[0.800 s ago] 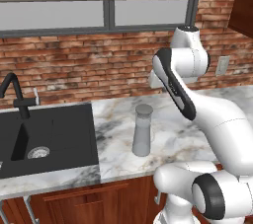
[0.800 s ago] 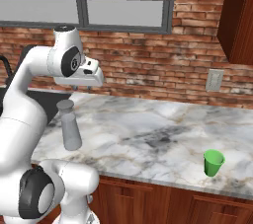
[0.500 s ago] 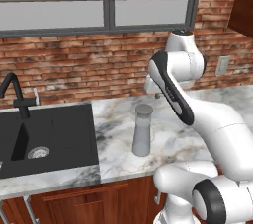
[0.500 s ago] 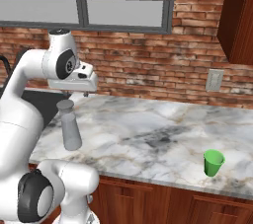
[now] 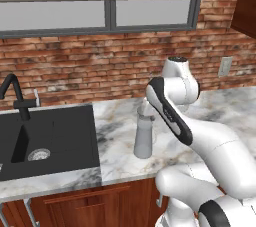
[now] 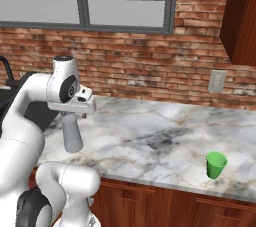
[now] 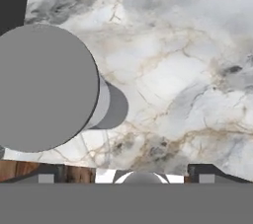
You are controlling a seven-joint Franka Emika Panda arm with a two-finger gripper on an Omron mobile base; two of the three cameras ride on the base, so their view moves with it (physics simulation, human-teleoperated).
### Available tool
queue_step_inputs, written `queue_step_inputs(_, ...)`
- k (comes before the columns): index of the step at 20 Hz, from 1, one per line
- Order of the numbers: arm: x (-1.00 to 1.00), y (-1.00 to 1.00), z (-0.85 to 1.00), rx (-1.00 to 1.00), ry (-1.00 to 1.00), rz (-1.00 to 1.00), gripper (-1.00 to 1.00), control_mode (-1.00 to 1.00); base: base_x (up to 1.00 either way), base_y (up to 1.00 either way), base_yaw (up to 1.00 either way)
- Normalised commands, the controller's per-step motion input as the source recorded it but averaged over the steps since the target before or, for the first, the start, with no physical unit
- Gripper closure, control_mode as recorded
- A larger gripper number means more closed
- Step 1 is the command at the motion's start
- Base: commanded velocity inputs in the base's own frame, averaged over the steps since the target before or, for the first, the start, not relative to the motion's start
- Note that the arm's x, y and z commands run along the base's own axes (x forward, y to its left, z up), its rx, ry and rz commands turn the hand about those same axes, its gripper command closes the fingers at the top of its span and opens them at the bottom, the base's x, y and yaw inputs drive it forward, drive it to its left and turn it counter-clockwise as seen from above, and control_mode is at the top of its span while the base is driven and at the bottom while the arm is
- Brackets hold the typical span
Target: Place the pitcher and cup on the dining counter for serving.
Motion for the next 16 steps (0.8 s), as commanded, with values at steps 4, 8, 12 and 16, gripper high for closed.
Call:
queue_step_inputs(4, 0.09, 0.36, -0.46, 0.0, 0.03, 0.05, -1.0, -1.0, 0.0, 0.0, 0.0)
queue_step_inputs(8, 0.16, 0.27, -0.43, 0.0, 0.07, 0.08, -1.0, -1.0, 0.0, 0.0, 0.0)
queue_step_inputs(12, 0.08, 0.18, -0.4, 0.0, 0.13, 0.09, -1.0, -1.0, 0.0, 0.0, 0.0)
queue_step_inputs(16, 0.22, 0.01, -0.34, 0.0, 0.08, 0.09, -1.0, -1.0, 0.0, 0.0, 0.0)
